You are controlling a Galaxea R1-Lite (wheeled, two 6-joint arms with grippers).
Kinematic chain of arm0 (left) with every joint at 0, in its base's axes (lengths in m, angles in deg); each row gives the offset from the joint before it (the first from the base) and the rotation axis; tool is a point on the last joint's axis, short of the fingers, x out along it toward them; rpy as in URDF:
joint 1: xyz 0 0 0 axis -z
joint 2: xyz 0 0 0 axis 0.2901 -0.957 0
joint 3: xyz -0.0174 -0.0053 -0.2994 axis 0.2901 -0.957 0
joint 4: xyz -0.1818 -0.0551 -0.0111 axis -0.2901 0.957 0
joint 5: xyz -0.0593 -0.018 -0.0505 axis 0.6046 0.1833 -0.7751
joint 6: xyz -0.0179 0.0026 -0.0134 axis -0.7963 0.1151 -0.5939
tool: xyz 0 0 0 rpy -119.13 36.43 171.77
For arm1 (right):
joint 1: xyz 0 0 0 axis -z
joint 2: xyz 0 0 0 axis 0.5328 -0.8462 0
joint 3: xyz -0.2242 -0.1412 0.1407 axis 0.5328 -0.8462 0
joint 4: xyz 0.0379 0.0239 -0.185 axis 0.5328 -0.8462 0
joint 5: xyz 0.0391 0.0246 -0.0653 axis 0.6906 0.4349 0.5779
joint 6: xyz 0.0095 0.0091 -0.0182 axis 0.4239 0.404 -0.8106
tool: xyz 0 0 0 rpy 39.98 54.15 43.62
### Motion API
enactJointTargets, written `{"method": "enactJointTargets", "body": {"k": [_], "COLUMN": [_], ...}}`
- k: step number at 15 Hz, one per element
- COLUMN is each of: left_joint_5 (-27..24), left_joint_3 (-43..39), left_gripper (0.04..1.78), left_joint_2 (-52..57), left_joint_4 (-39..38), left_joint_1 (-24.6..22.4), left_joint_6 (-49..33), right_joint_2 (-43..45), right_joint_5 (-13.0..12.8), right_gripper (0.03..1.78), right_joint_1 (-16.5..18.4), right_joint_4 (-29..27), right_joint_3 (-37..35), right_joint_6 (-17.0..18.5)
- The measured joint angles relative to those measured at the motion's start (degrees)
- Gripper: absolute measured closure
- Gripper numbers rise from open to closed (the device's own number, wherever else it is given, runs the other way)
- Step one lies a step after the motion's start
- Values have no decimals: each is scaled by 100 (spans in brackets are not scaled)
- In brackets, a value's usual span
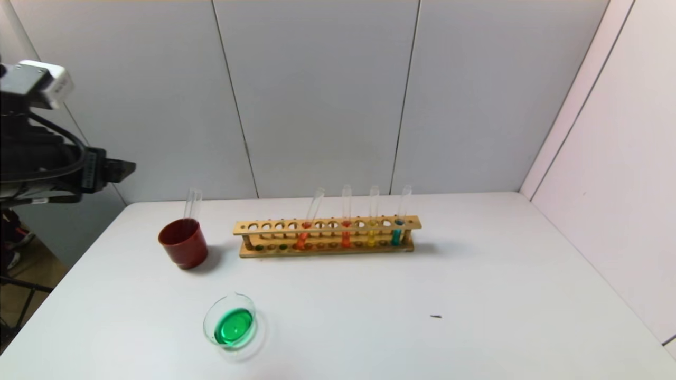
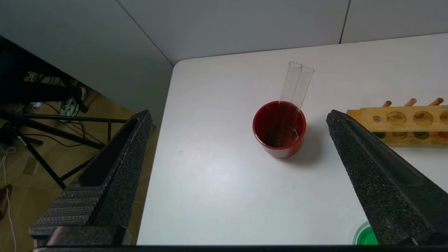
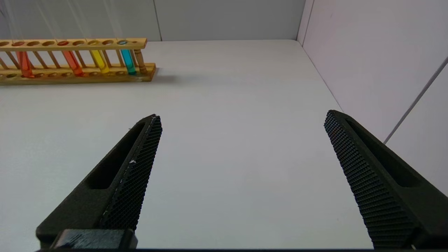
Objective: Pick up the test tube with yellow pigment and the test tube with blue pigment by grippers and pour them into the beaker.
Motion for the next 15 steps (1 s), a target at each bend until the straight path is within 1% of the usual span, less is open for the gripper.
{"method": "enactJointTargets", "body": {"k": [3, 7, 10, 15], "left_joint_5": [-99, -549, -894, -1012], "left_joint_3": [-157, -273, -444, -1279], "left_gripper": [7, 7, 7, 7], "left_joint_2": [1247, 2881, 3917, 5477], "left_joint_4": [761, 2191, 2984, 3294], "left_joint_1": [-152, -226, -227, -267], "left_joint_6": [62, 83, 44, -83], "right_joint_2": [0, 0, 0, 0], "right_joint_5": [0, -2, 0, -2], "right_gripper": [11, 11, 11, 11], "right_joint_1": [0, -2, 0, -2], "right_joint_4": [2, 2, 2, 2], "right_joint_3": [0, 0, 0, 0], "right_joint_6": [0, 0, 0, 0]}}
